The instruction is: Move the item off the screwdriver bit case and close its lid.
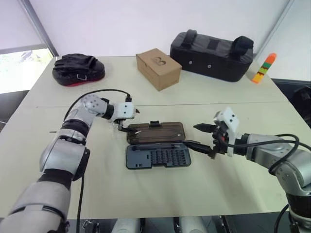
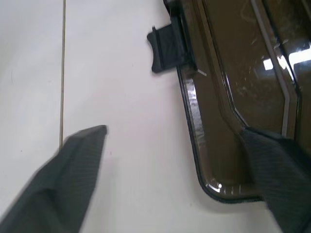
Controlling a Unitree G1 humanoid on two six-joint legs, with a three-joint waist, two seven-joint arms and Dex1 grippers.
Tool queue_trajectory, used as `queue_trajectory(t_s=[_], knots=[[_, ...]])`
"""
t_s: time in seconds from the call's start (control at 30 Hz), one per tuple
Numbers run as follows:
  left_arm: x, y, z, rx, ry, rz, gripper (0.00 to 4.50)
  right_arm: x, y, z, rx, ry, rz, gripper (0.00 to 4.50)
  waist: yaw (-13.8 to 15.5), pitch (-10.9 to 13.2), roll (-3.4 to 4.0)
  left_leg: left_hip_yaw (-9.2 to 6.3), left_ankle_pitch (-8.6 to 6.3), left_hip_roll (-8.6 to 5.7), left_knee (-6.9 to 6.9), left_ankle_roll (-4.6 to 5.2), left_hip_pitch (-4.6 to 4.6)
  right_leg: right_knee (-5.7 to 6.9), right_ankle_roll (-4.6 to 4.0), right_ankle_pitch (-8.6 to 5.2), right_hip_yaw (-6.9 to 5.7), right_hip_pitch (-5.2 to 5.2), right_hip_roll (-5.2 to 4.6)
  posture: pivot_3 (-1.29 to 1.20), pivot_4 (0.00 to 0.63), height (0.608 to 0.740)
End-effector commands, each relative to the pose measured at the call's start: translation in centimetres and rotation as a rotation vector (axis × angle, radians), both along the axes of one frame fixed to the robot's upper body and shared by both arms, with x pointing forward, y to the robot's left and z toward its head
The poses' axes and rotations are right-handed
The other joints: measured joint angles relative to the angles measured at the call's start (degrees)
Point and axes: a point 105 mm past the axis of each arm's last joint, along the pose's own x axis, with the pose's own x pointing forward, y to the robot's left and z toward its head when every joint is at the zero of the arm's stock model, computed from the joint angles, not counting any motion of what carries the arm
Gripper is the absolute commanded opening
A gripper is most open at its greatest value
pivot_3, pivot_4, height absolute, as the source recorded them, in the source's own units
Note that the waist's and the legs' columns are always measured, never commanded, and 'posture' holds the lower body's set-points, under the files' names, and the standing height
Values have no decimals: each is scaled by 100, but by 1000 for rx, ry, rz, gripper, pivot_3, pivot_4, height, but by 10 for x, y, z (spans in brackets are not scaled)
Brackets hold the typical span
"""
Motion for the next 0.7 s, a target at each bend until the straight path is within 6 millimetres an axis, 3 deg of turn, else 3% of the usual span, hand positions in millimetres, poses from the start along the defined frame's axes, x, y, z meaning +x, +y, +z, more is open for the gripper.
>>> queue_trajectory(t_s=[0.03, 0.2, 0.3, 0.43, 0.7], knots=[[2, 2, 9, -114, 94, 65, 4484, 1, 4, 10, 4, -50, 29, 4500, -2, 2, -3, 0, 0, 0, 0, 0, -1, 0, 0, 0, 0, 0, 0, 0, 150, 740], [0, -1, 60, -407, 251, 68, 4484, 1, 3, 9, 9, -44, 39, 4500, -9, 7, -9, -3, 0, 0, 3, 0, -22, 1, 0, 0, -3, -17, 2, 0, 150, 740], [-6, 6, 75, -529, 274, 76, 4484, 2, 4, 8, 18, -39, 47, 4500, -41, 7, -8, -7, 0, 2, 5, 0, -38, 1, 0, 0, -3, -29, 2, 0, 150, 740], [-17, 19, 82, -665, 298, 168, 4484, 4, 6, 7, 24, -36, 58, 4500, -141, 5, -4, -8, 1, 5, 4, -1, -38, 2, 0, 0, 2, -32, 0, 0, 150, 740], [-74, 33, 75, -787, 323, 356, 4484, 12, 6, 8, 17, -38, 91, 4500, -94, 8, -5, -11, 5, 12, 3, -10, -49, 13, -2, 1, 9, -53, 0, 0, 150, 740]])
